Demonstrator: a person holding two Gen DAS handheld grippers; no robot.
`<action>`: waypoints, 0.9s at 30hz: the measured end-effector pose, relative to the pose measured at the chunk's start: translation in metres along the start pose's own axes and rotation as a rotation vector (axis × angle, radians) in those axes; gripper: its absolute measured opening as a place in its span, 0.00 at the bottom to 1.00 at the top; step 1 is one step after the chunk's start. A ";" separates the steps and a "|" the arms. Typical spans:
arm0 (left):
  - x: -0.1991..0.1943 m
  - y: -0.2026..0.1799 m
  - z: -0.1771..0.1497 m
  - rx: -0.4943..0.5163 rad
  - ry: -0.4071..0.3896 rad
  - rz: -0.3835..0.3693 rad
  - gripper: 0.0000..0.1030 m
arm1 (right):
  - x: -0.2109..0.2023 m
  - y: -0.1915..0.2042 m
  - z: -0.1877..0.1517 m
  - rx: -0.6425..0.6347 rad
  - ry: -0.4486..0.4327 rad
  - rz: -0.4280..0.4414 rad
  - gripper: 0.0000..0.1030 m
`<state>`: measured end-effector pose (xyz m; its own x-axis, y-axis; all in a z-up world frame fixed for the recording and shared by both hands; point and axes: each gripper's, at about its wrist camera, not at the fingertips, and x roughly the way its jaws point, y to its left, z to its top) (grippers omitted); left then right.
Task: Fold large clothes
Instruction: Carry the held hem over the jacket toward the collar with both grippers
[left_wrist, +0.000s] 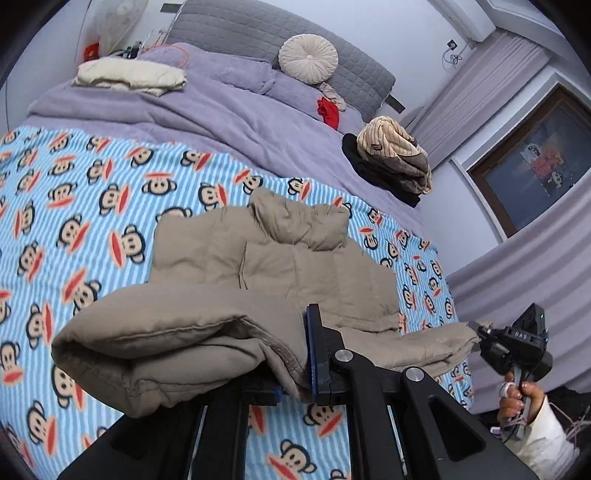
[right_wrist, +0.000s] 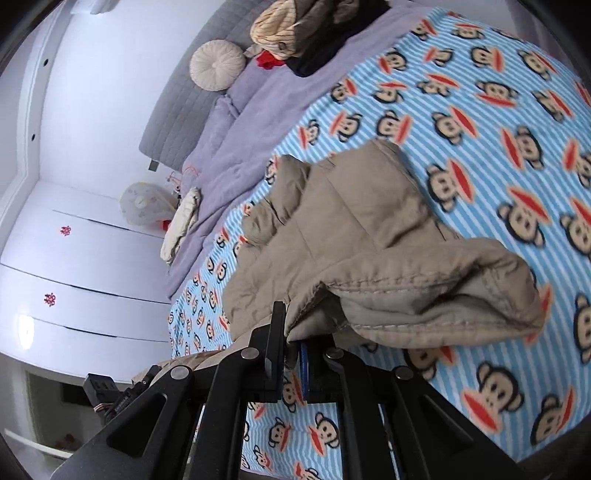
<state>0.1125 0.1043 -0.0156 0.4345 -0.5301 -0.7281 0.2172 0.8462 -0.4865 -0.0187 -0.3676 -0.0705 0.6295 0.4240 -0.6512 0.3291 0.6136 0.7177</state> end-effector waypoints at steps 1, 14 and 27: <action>0.006 -0.006 0.013 0.019 0.003 0.024 0.11 | 0.007 0.008 0.021 -0.013 0.014 0.011 0.07; 0.145 0.038 0.110 -0.041 0.151 0.248 0.11 | 0.157 0.030 0.166 -0.083 0.198 -0.049 0.07; 0.253 0.085 0.122 -0.046 0.308 0.284 0.11 | 0.256 -0.024 0.177 0.015 0.186 -0.181 0.07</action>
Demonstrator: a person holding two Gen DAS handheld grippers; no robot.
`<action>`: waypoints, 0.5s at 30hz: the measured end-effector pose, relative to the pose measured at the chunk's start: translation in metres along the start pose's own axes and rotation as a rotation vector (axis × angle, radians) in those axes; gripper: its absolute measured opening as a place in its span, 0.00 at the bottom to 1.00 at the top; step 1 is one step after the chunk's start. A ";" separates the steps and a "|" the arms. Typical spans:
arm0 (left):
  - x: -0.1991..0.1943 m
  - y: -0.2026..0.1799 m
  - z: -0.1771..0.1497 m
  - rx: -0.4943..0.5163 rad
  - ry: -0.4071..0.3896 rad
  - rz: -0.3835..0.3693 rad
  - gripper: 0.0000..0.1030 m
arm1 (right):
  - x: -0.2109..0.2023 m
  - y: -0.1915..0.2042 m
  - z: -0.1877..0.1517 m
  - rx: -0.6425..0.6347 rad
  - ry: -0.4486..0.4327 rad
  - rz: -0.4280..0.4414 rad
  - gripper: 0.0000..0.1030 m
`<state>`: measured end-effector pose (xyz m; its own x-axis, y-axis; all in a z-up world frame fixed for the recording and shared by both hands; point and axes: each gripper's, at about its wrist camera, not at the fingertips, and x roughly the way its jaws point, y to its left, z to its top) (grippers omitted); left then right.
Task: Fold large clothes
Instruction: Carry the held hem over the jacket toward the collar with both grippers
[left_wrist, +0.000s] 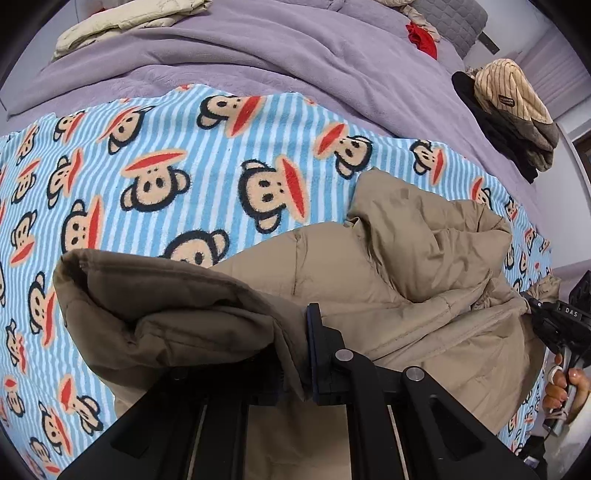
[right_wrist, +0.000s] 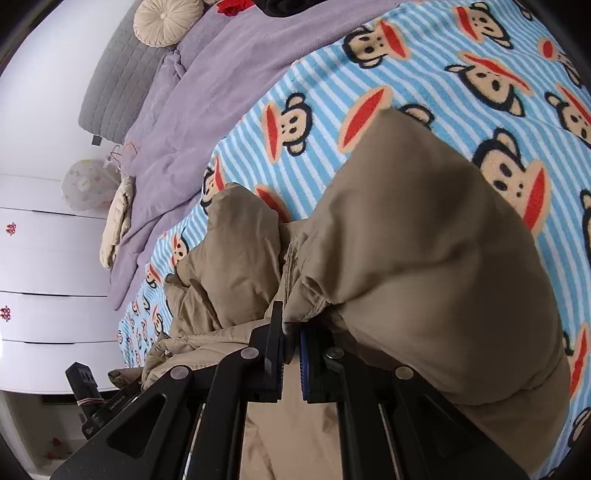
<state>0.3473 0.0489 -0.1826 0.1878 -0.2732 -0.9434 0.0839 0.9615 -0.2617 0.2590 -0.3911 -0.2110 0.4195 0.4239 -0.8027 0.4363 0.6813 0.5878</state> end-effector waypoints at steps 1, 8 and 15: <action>-0.003 -0.002 0.001 0.016 -0.010 -0.002 0.12 | 0.004 -0.001 0.002 0.000 0.000 -0.006 0.07; -0.008 -0.006 0.001 0.093 0.001 0.033 0.14 | 0.021 0.000 0.014 -0.015 0.003 -0.034 0.07; -0.035 -0.017 -0.021 0.209 -0.019 0.085 0.28 | 0.006 0.014 0.015 -0.098 0.028 -0.037 0.09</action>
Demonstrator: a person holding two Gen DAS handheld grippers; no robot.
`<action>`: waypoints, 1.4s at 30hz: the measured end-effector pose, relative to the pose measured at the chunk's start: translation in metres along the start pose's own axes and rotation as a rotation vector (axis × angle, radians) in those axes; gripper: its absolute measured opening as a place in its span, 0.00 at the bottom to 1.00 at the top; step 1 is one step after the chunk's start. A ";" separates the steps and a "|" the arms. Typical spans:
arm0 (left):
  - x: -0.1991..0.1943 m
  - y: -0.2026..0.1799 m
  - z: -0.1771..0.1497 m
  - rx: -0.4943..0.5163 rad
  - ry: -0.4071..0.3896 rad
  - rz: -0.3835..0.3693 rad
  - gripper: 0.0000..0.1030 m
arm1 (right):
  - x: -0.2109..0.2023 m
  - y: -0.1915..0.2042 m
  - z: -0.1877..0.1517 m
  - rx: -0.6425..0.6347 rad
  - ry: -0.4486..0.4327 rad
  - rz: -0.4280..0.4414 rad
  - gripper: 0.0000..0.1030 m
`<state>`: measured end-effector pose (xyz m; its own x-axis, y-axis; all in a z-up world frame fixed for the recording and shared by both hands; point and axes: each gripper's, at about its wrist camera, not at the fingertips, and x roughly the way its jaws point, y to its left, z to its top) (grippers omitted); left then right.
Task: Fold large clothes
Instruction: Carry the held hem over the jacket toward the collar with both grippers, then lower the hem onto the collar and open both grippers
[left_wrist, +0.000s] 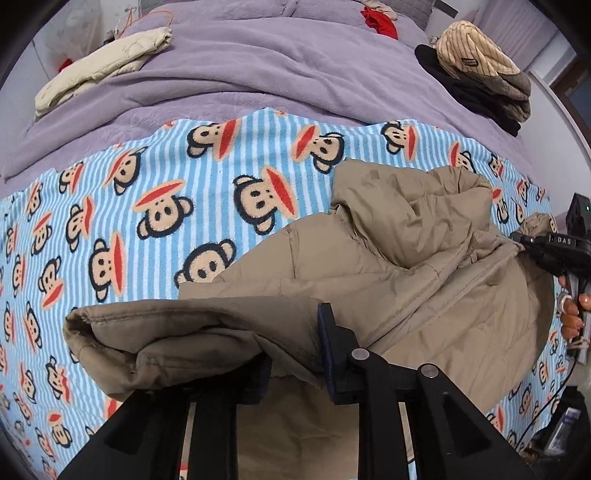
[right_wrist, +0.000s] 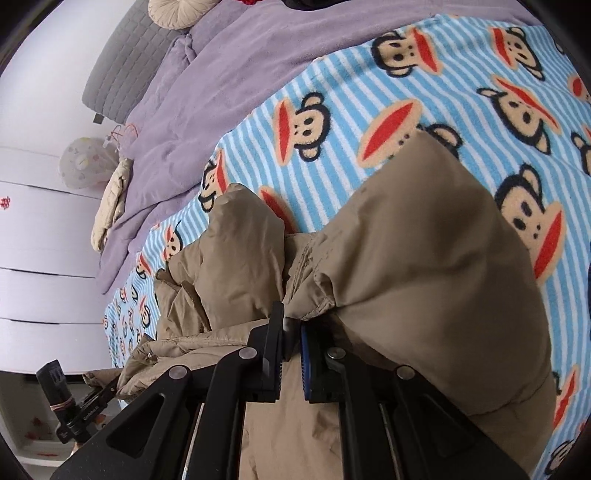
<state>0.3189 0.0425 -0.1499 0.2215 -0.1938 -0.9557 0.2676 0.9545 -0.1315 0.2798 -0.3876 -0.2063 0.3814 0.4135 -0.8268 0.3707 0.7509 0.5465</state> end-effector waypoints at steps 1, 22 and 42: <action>-0.002 -0.003 -0.001 0.017 -0.015 0.032 0.38 | 0.001 -0.001 0.001 0.004 0.004 -0.006 0.09; 0.026 0.004 -0.008 -0.007 -0.143 0.119 0.68 | -0.039 0.004 -0.052 -0.305 -0.018 -0.234 0.29; 0.121 0.036 0.032 -0.186 -0.100 0.199 0.69 | 0.028 -0.049 0.012 -0.078 -0.118 -0.292 0.12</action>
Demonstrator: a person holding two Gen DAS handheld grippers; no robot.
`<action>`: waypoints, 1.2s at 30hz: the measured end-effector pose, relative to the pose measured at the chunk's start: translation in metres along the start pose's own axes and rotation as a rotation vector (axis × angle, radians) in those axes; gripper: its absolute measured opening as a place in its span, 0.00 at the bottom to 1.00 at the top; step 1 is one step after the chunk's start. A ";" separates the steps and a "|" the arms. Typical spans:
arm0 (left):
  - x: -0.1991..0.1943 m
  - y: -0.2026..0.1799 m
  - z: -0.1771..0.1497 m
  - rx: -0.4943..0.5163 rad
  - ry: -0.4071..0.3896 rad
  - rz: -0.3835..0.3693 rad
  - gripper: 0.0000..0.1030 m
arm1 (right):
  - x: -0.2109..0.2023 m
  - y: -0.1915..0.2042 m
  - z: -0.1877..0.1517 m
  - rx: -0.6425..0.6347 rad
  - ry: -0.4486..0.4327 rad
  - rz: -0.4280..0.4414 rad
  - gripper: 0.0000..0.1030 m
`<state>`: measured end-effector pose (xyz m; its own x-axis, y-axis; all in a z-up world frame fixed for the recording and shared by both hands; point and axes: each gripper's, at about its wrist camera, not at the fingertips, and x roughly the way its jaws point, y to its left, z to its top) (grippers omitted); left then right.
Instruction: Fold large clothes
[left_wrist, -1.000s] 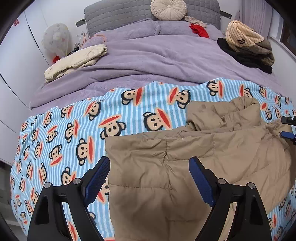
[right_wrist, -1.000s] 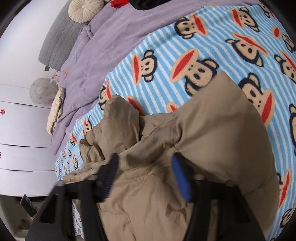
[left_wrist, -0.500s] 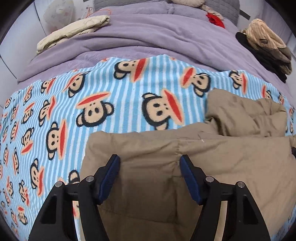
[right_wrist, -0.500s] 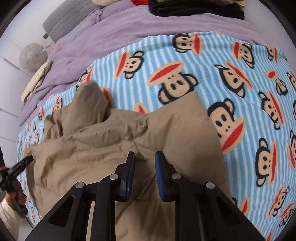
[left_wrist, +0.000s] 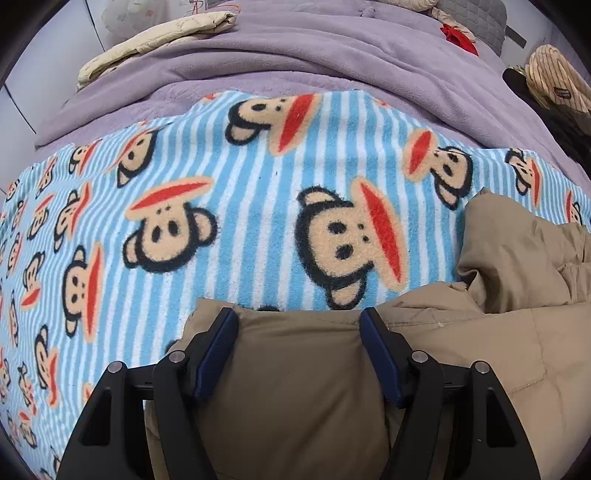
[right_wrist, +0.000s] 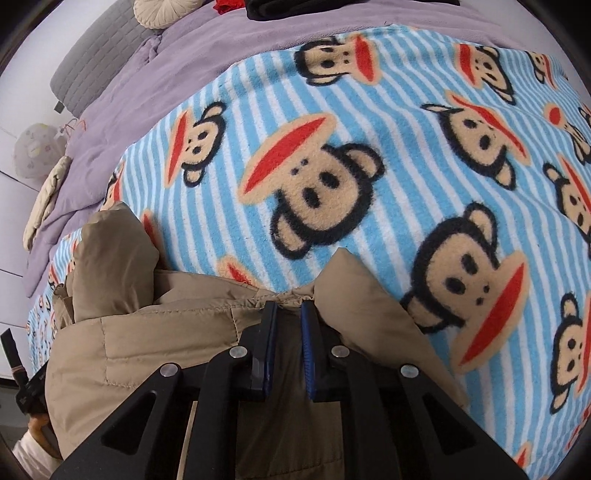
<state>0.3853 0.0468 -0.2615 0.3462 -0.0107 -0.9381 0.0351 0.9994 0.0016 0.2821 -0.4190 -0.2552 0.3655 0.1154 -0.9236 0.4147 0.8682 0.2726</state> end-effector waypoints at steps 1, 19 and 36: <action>-0.010 0.002 0.000 0.009 -0.013 0.000 0.69 | -0.008 0.002 0.001 0.000 0.003 -0.011 0.12; -0.016 0.073 -0.012 -0.103 0.017 0.079 0.72 | -0.042 -0.035 -0.020 0.107 -0.031 -0.115 0.16; -0.122 0.041 -0.142 -0.074 0.116 -0.043 0.72 | -0.151 -0.019 -0.150 0.195 -0.024 0.032 0.44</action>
<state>0.2111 0.0942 -0.1967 0.2354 -0.0542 -0.9704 -0.0227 0.9979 -0.0612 0.0939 -0.3808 -0.1613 0.4001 0.1276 -0.9076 0.5553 0.7540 0.3508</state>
